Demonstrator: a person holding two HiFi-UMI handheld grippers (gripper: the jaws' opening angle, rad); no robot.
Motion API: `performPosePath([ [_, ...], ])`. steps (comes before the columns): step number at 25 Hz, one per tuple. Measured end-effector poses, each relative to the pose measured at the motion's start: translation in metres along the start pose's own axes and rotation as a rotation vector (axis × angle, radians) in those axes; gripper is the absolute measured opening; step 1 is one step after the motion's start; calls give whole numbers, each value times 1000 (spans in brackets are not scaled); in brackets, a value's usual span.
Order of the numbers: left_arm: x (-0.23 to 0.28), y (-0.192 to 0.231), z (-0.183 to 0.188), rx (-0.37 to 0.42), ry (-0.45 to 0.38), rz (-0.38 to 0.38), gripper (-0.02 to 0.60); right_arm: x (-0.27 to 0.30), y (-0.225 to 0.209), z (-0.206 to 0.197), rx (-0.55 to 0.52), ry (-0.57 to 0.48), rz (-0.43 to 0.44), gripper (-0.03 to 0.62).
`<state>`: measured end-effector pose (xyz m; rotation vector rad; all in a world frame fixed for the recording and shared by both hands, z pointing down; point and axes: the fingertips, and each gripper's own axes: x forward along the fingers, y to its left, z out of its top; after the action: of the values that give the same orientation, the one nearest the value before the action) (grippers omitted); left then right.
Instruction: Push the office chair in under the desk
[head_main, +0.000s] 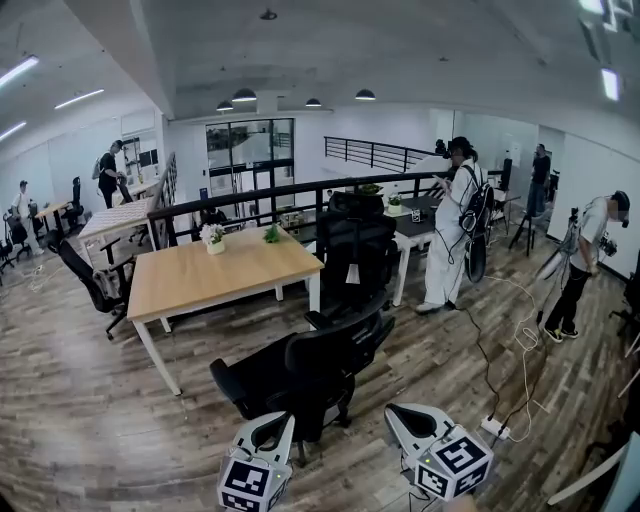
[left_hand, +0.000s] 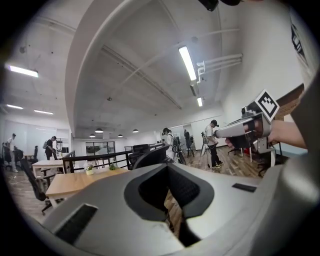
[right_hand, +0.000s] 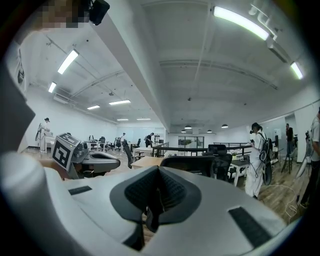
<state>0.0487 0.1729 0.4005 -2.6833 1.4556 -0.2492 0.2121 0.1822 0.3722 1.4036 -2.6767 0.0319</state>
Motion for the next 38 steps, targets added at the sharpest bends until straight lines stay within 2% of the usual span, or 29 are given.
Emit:
performPosePath([
  [7, 40, 28, -13, 0, 19, -10, 11, 48, -20, -16, -5, 52, 23, 18],
  [14, 60, 54, -25, -22, 40, -3, 11, 80, -34, -20, 13, 67, 0, 23],
  [18, 71, 68, -32, -41, 55, -13, 12, 98, -48, -22, 32, 77, -45, 28],
  [20, 78, 74, -35, -49, 58, -16, 17, 105, -56, -24, 54, 77, -58, 70],
  [23, 90, 82, -39, -44, 61, -44, 45, 119, -63, -31, 71, 104, -61, 139],
  [26, 107, 94, -44, -2, 47, -89, 151, 135, -70, -38, 75, 134, -91, 190],
  [38, 170, 124, -61, 1, 54, -205, 241, 173, -106, -83, 141, 222, -235, 244],
])
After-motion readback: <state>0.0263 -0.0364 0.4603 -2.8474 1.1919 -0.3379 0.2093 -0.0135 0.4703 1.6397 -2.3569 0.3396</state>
